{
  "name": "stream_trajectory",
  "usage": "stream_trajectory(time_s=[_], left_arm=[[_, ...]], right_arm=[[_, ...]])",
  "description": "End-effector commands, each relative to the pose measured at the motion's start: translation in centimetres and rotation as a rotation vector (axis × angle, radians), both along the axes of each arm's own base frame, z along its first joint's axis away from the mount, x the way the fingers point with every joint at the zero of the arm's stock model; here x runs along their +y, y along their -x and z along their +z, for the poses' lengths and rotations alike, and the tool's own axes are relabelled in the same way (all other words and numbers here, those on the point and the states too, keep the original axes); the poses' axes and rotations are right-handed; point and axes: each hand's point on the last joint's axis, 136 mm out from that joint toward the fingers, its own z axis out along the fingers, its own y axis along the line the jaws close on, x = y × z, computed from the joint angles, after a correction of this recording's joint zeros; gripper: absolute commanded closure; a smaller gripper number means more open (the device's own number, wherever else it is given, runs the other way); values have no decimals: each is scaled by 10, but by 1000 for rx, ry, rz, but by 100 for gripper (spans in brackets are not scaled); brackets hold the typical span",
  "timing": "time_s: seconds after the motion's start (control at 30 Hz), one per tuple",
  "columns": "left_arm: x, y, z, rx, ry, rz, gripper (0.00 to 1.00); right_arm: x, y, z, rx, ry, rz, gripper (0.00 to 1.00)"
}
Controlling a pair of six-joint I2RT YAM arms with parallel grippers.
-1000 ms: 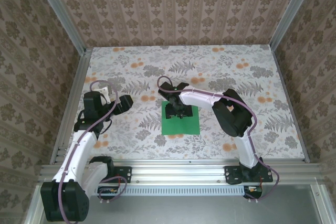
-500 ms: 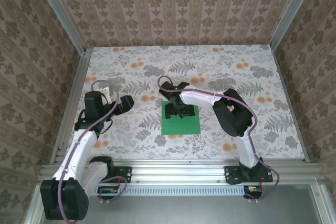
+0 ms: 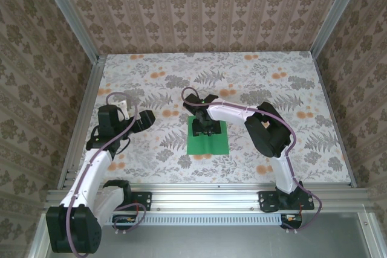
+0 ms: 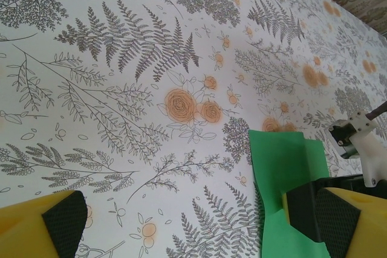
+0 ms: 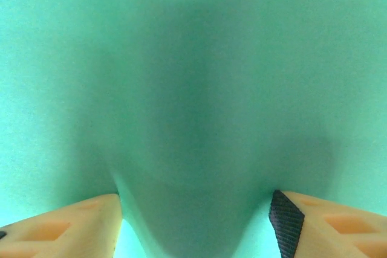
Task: Fold a paper plane with a square sheet of paper (pick it up from the middle)
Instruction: Fold a square sheet of paper at the center of the table.
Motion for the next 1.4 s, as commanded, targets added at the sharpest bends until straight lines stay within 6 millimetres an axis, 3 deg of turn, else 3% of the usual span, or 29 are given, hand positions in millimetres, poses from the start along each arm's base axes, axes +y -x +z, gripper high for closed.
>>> stream_trajectory(time_s=[0.0,0.2,0.3,0.6,0.83,0.97,1.1,1.37], left_arm=[[-4,-2,11,-27,-3,-26,0],[-5,-3,12,-26,0,-26,0],[-7,-4,13,-25,2,-29,0],[-15,-6,17,-20,11,-56,0],[-49,-5,17,3,24,-177,0],[-75,-6,12,32,17,-247,1],[-97,-8,7,51,15,-285,4],[-122,-11,-7,120,15,-313,21]], right_arm=[[-3,3,5,12,8,5,35],[15,-9,51,-82,-138,26,53],[19,-11,64,-90,-221,10,62],[53,-21,101,-102,-652,-48,61],[19,-29,59,-56,-730,-166,57],[-4,-23,38,-29,-646,-165,42],[-25,-15,35,-23,-581,-147,33],[-58,-6,31,0,-441,-95,27]])
